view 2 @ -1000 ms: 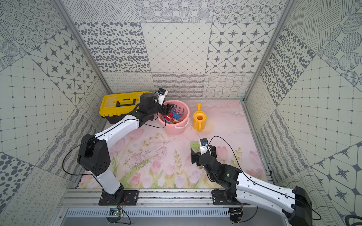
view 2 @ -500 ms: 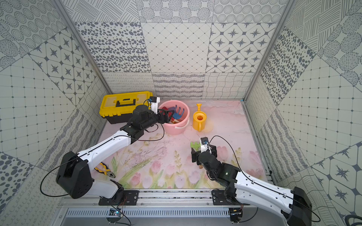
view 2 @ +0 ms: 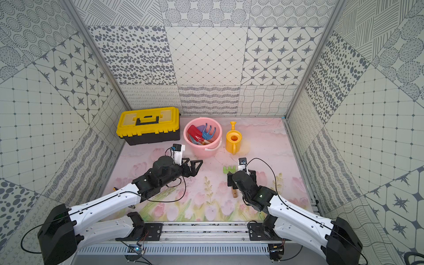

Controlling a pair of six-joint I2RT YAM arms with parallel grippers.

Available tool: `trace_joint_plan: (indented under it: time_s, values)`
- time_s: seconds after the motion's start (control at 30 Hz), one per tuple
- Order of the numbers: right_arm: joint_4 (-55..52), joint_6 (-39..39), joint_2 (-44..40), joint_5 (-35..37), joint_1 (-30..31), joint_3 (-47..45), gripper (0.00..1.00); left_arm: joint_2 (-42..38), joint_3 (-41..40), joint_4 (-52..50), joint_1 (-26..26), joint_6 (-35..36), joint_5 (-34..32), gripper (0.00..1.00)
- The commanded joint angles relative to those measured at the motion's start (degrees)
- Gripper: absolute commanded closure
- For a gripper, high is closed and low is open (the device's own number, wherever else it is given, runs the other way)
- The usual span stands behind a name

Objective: Organize the gardening tools
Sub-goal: Pick up the gardening tool from the center of the board.

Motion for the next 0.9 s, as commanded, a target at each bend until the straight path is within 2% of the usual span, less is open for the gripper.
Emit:
trace_joint_plan:
  time_s: [0.0,0.23,0.37,0.53,0.7,0.87]
  values:
    - [0.02,4.42,0.61,-3.62,-0.69,-0.94,0.03,-0.27,-3.02,0.69,-1.59,-0.03,-5.99,0.01]
    - [-3.79,11.83,2.61,-5.44,-0.82,-2.63,0.03,0.71,-2.05,-1.57,-1.78,-7.18,-1.83,0.01]
    - [-5.4,15.66,3.97,-6.31,-1.14,-3.17,0.04,1.28,0.47,-6.32,-1.77,-7.09,-0.53,0.0]
    - [-5.56,17.21,8.54,-7.92,-1.12,-2.75,0.07,0.13,-0.59,-5.55,-1.86,-8.19,-0.61,0.01]
    - [-4.6,17.05,15.22,-10.57,-0.06,-0.85,0.17,-1.22,-1.17,-5.21,-1.75,-7.7,-1.09,0.0]
    - [-4.39,18.0,22.01,-8.76,4.41,1.44,0.27,-1.58,-1.08,-6.08,-1.77,-8.08,-2.42,0.0]
